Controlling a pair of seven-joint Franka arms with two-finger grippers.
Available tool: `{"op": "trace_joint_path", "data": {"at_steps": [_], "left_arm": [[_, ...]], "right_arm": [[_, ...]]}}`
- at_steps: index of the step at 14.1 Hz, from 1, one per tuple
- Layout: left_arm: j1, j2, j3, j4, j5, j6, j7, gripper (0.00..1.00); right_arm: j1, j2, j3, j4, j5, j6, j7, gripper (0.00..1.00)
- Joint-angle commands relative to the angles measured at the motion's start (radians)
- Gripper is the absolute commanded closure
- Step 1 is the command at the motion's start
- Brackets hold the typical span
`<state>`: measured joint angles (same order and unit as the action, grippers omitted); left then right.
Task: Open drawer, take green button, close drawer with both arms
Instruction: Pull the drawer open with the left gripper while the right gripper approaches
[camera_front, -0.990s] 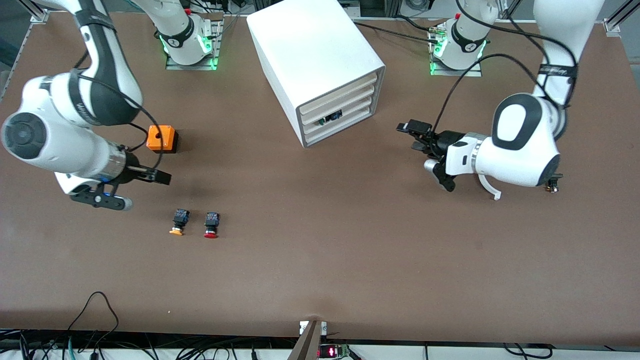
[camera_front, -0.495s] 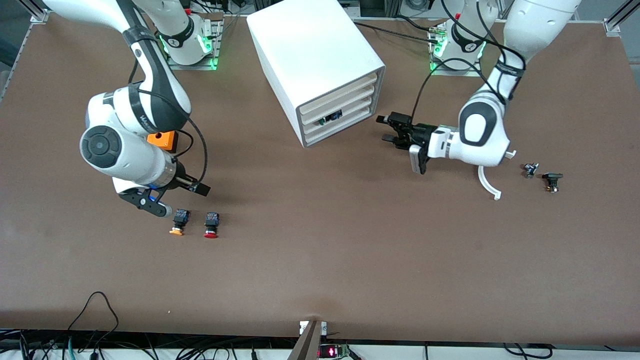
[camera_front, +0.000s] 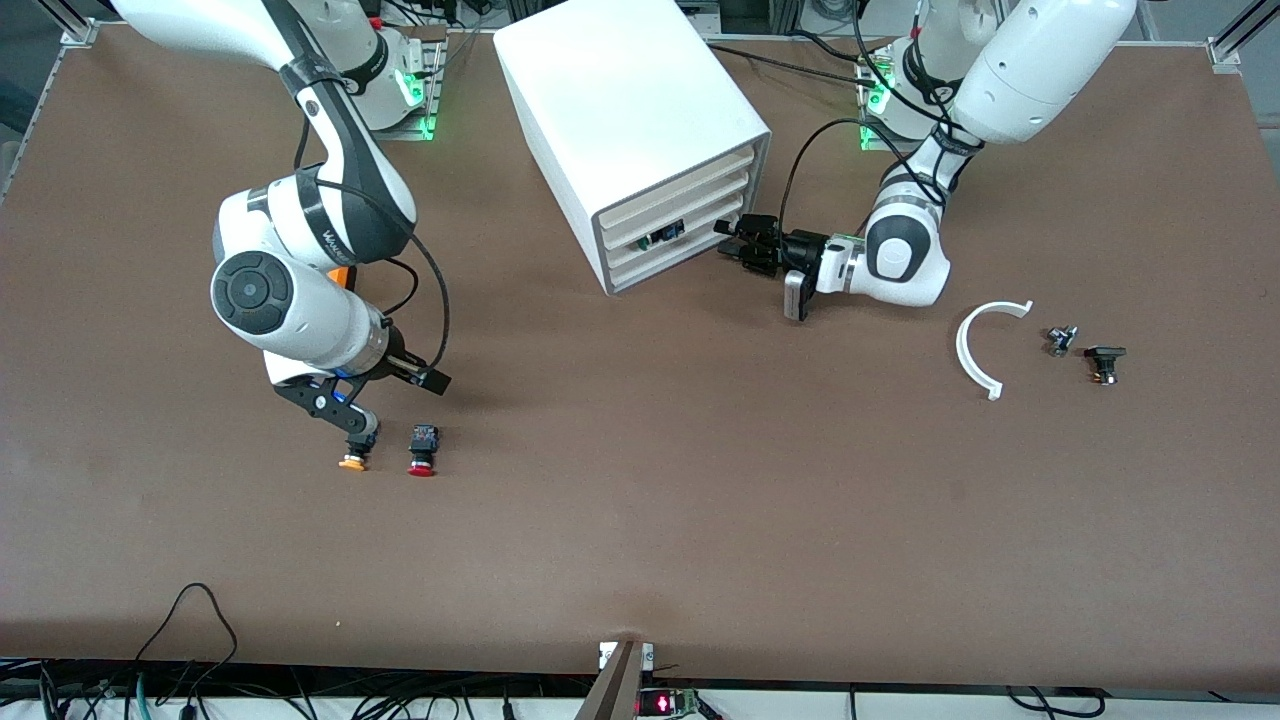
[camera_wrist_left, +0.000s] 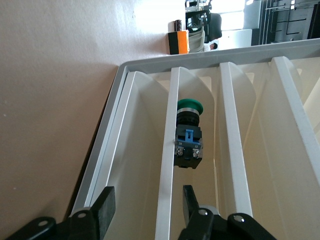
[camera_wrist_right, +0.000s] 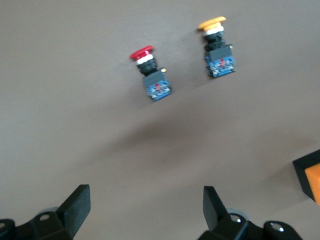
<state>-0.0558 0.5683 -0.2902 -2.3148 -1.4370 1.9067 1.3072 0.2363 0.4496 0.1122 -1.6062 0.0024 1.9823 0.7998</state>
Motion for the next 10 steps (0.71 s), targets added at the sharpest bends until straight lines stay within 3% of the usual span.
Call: {"op": "trace_joint_path", "data": {"at_steps": [1, 7, 8, 10], "left_arm": [[0.011, -0.007, -0.010, 0.000, -0.028, -0.017, 0.024, 0.38], [0.007, 0.015, -0.069, -0.008, -0.088, -0.021, 0.026, 0.43], [0.007, 0.019, -0.070, -0.009, -0.088, -0.020, 0.026, 0.49], [0.007, 0.024, -0.070, -0.011, -0.088, -0.021, 0.027, 0.75]], "right_arm": [[0.032, 0.061, -0.003, 0.106, 0.002, -0.016, 0.050, 0.00], [0.069, 0.110, -0.003, 0.198, 0.004, -0.031, 0.081, 0.00], [0.073, 0.118, -0.003, 0.213, 0.004, -0.031, 0.091, 0.00], [0.086, 0.133, -0.003, 0.239, 0.004, -0.031, 0.113, 0.00]]}}
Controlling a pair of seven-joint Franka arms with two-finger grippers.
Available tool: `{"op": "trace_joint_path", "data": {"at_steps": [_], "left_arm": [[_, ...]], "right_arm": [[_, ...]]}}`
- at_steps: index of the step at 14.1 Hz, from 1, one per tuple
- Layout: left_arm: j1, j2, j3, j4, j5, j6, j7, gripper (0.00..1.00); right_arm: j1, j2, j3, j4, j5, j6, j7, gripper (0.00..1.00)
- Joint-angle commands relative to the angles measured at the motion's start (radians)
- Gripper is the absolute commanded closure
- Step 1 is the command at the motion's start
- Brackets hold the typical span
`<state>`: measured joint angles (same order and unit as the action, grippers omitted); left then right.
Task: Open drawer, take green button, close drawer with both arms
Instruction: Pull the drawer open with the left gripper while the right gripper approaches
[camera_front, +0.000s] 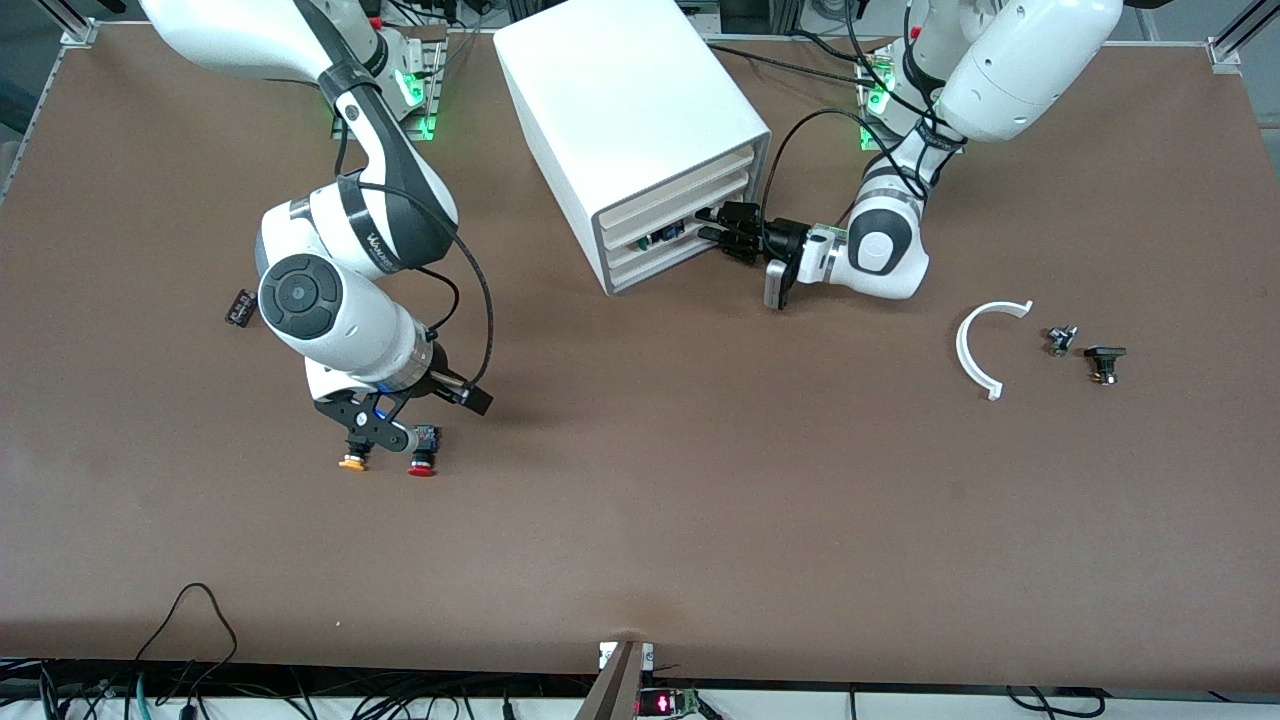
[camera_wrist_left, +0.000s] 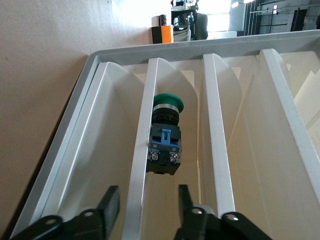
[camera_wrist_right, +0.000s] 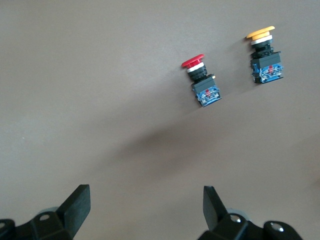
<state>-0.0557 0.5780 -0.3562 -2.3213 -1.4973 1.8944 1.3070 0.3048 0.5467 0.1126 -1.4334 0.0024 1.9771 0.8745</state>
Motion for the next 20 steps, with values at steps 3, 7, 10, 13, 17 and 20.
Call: {"op": "trace_joint_path", "data": {"at_steps": [3, 7, 10, 13, 17, 20], "left_arm": [[0.005, 0.032, -0.004, -0.003, -0.028, -0.008, 0.028, 0.96], [0.016, 0.033, -0.003, -0.004, -0.026, -0.009, 0.023, 1.00], [0.057, 0.028, -0.003, 0.022, -0.014, -0.011, 0.012, 1.00], [0.065, 0.040, 0.034, 0.094, 0.034, -0.009, -0.037, 1.00], [0.065, 0.065, 0.092, 0.253, 0.161, -0.009, -0.227, 1.00], [0.089, 0.111, 0.115, 0.347, 0.234, -0.012, -0.282, 1.00]], "right_arm": [[0.039, 0.064, -0.004, 0.119, 0.004, -0.034, 0.080, 0.00], [0.074, 0.142, -0.004, 0.243, 0.004, -0.058, 0.165, 0.00], [0.102, 0.212, -0.004, 0.353, 0.004, -0.090, 0.236, 0.00], [0.123, 0.254, -0.004, 0.409, 0.004, -0.075, 0.317, 0.00], [0.181, 0.280, -0.005, 0.442, 0.002, -0.022, 0.424, 0.00], [0.227, 0.297, 0.004, 0.455, 0.005, -0.006, 0.481, 0.00]]}}
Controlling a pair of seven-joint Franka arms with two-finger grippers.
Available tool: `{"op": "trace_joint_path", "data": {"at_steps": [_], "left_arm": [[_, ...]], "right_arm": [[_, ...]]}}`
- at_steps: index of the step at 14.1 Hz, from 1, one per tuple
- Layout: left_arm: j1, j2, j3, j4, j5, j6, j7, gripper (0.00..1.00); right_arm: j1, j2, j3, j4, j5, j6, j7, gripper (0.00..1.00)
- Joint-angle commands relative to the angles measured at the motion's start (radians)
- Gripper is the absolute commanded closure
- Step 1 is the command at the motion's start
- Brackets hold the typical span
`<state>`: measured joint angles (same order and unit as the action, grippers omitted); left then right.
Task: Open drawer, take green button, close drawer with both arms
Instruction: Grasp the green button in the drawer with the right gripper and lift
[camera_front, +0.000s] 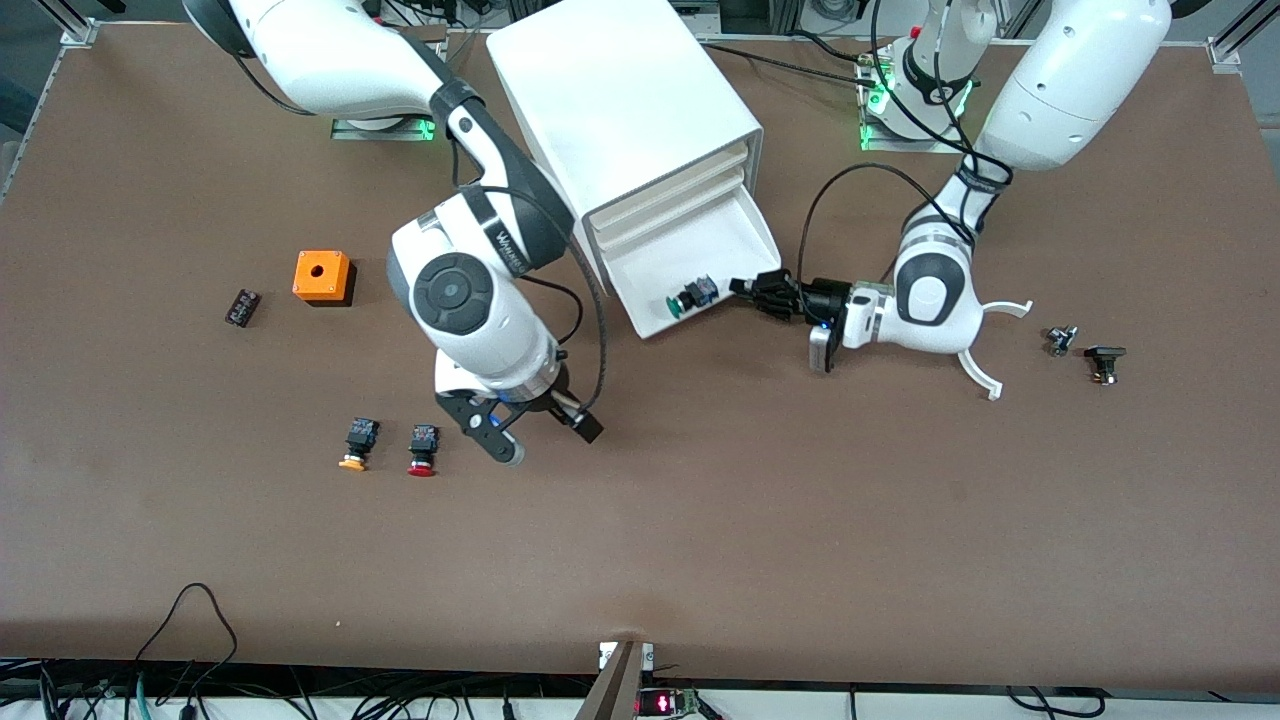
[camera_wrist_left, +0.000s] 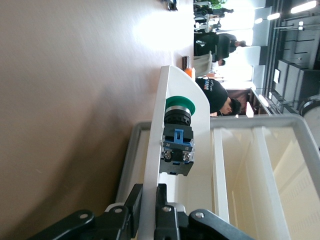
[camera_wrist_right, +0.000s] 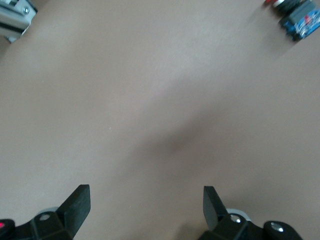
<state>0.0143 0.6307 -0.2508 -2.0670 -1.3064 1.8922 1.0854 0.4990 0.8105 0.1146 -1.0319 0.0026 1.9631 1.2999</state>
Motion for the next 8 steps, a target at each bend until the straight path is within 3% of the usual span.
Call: {"op": "trace_joint_path", "data": {"at_steps": [1, 4, 5, 6, 8], "left_arm": [[0.029, 0.058, 0.010, 0.097, 0.064, -0.010, -0.076, 1.00], [0.035, 0.060, 0.012, 0.126, 0.108, -0.008, -0.113, 1.00], [0.036, 0.058, 0.012, 0.127, 0.111, -0.010, -0.117, 0.62], [0.039, 0.054, 0.012, 0.125, 0.116, -0.010, -0.107, 0.01], [0.055, 0.031, 0.010, 0.126, 0.148, -0.013, -0.125, 0.00]], "right_arm": [[0.055, 0.038, 0.004, 0.053, 0.005, 0.029, 0.094, 0.00], [0.120, 0.042, 0.000, 0.053, 0.004, 0.046, 0.156, 0.00], [0.139, 0.053, 0.000, 0.053, 0.004, 0.054, 0.179, 0.00], [0.154, 0.056, 0.003, 0.053, 0.004, 0.056, 0.200, 0.00], [0.211, 0.068, -0.001, 0.053, 0.004, 0.056, 0.237, 0.00]]}}
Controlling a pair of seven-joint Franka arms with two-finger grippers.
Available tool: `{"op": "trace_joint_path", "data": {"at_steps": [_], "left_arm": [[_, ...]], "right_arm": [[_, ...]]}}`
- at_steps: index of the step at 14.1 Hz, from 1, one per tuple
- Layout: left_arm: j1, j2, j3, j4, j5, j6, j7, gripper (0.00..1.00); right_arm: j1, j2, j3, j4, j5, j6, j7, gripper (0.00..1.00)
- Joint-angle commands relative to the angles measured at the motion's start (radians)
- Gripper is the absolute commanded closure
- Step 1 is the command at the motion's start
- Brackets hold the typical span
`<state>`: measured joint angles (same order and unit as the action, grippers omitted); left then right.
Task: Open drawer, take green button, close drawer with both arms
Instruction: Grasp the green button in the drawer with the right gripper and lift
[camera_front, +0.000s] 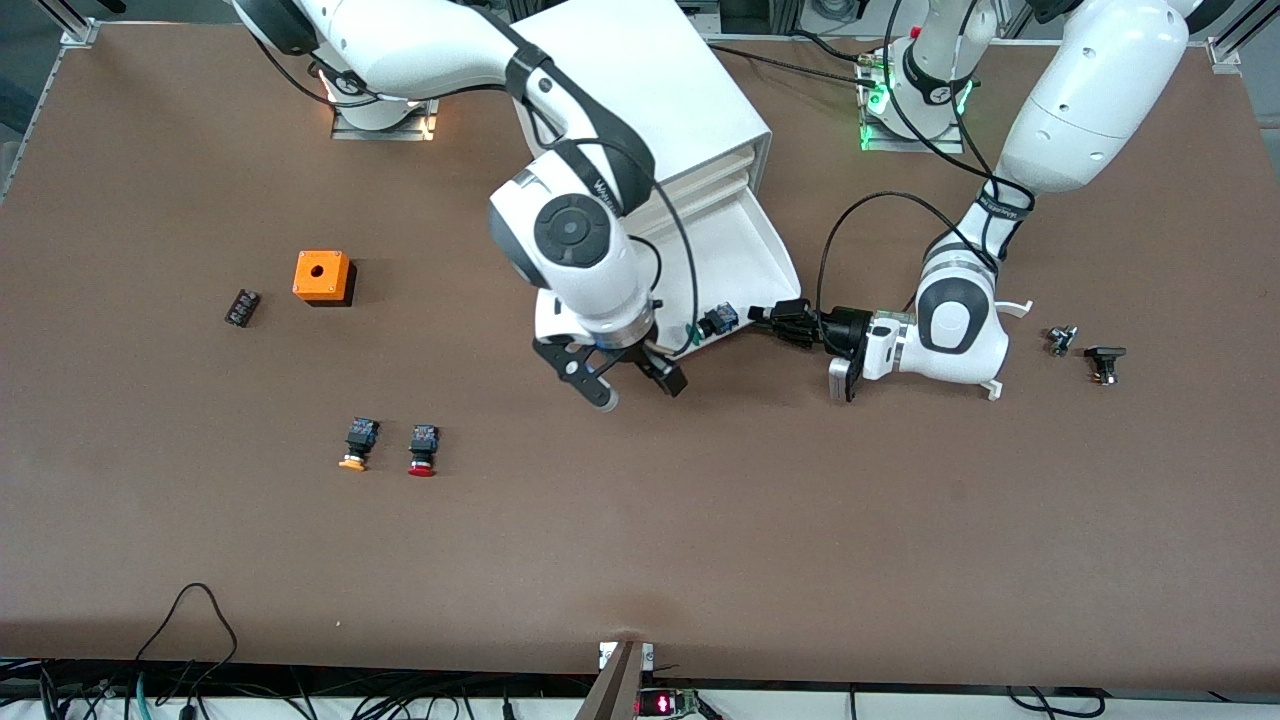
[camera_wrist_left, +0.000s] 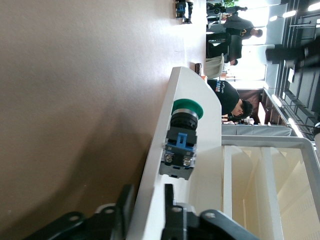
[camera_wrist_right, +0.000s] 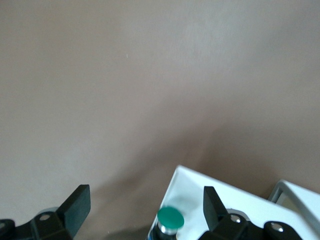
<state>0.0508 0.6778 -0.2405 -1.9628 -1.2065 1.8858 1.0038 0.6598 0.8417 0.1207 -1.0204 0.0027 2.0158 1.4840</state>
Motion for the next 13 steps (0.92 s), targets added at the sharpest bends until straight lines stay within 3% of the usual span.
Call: {"op": "trace_joint_path", "data": {"at_steps": [1, 4, 7, 11, 13], "left_arm": [[0.029, -0.032, 0.001, 0.024, 0.064, -0.023, -0.072, 0.00], [0.064, -0.072, 0.001, 0.100, 0.230, -0.143, -0.254, 0.00], [0.089, -0.084, 0.001, 0.258, 0.439, -0.276, -0.443, 0.00], [0.096, -0.086, 0.001, 0.445, 0.640, -0.416, -0.595, 0.00], [0.096, -0.098, 0.001, 0.485, 0.723, -0.435, -0.616, 0.00]], "right_arm": [[0.070, 0.046, -0.009, 0.042, 0.002, 0.006, 0.082, 0.00], [0.116, 0.083, -0.013, 0.042, -0.001, 0.038, 0.142, 0.00], [0.136, 0.112, -0.013, 0.042, -0.003, 0.075, 0.185, 0.00], [0.153, 0.140, -0.013, 0.042, -0.003, 0.104, 0.222, 0.00], [0.156, 0.154, -0.013, 0.042, -0.003, 0.130, 0.234, 0.03]]}}
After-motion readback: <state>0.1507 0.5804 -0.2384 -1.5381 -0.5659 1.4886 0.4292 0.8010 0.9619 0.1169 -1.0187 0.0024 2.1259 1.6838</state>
